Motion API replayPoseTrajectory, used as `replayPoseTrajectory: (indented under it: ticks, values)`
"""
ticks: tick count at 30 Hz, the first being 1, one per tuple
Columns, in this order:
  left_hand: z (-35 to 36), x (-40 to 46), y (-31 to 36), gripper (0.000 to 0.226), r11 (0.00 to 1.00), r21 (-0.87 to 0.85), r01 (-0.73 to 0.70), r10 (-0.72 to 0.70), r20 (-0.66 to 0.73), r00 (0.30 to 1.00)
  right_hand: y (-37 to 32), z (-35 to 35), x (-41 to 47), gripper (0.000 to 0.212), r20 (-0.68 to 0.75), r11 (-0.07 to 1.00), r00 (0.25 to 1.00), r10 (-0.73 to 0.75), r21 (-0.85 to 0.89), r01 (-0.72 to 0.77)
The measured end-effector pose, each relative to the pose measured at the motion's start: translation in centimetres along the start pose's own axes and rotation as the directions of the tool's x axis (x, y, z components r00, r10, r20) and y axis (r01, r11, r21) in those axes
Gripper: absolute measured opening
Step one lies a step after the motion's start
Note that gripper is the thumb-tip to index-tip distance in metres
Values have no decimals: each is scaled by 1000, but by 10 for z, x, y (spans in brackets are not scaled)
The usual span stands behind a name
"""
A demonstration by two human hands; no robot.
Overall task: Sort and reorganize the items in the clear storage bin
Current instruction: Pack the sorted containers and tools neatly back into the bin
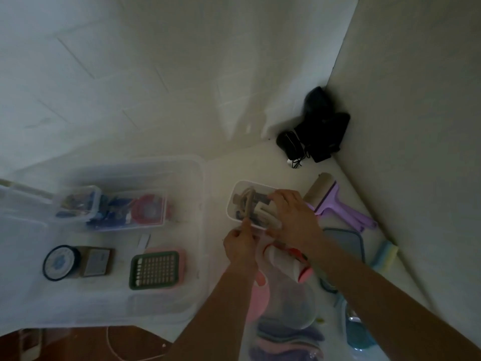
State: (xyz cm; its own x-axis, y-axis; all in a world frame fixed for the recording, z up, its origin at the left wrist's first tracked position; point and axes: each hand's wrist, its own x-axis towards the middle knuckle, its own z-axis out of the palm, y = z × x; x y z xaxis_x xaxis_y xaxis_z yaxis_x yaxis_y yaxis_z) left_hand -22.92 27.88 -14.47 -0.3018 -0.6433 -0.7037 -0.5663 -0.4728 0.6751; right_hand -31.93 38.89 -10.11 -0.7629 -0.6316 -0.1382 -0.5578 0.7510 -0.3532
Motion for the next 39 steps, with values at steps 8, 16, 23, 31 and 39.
replayPoseTrajectory:
  ticks: [8,16,23,31,39]
  values:
    - [1,-1,9,68,998,-43,41,-46,-135,990,-8,4,14,106,8,967,999,50,-251,-46]
    - [12,-15,17,29,980,167,-108,140,-193,971,-8,21,16,83,-113,981,994,9,-192,-31]
    - [14,-49,64,56,995,-97,-1,10,94,996,-29,-38,-1,84,-356,999,934,38,11,-37]
    - [-69,-150,158,82,956,-260,-135,227,365,903,-111,-176,-65,78,-593,999,805,-23,5,33]
    - [-207,-106,189,47,966,-166,-199,247,366,897,-249,-148,-55,76,-519,995,854,-33,67,80]
